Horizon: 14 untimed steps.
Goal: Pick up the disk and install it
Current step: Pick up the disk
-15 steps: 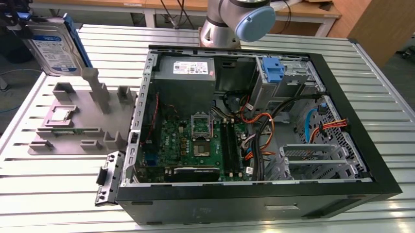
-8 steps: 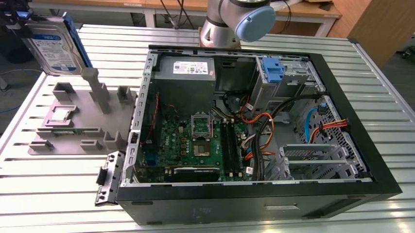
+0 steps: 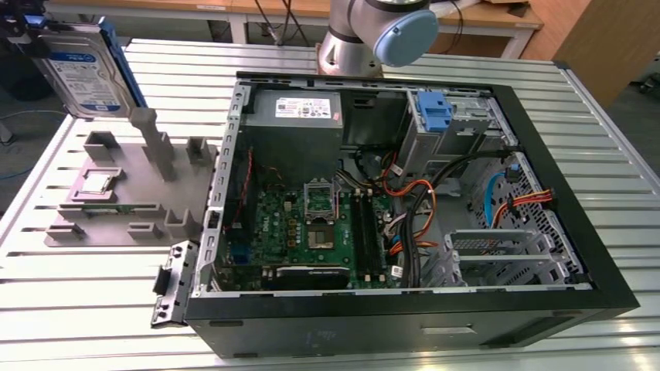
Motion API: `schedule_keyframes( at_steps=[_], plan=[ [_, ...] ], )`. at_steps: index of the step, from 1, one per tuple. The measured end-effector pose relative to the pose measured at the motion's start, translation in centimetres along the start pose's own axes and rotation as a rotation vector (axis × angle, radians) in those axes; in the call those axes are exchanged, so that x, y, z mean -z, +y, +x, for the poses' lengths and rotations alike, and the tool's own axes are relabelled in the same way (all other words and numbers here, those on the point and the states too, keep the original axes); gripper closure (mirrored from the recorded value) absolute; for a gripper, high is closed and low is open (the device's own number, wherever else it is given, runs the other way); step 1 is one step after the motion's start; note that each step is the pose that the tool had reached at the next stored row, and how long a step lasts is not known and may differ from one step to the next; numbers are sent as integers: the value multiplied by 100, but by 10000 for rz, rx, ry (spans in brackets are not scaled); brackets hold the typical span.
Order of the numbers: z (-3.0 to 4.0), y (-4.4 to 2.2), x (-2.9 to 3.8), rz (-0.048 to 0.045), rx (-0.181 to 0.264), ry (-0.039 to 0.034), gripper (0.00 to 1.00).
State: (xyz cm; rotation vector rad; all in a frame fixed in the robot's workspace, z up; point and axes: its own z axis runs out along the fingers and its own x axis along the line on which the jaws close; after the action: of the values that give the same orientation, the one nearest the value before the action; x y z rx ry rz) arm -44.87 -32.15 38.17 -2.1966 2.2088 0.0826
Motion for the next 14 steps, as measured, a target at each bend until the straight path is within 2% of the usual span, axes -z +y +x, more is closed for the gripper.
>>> schedule_keyframes(
  at_steps=[14],
  plan=[
    [-3,1,64,0,0,0,63]
  ],
)
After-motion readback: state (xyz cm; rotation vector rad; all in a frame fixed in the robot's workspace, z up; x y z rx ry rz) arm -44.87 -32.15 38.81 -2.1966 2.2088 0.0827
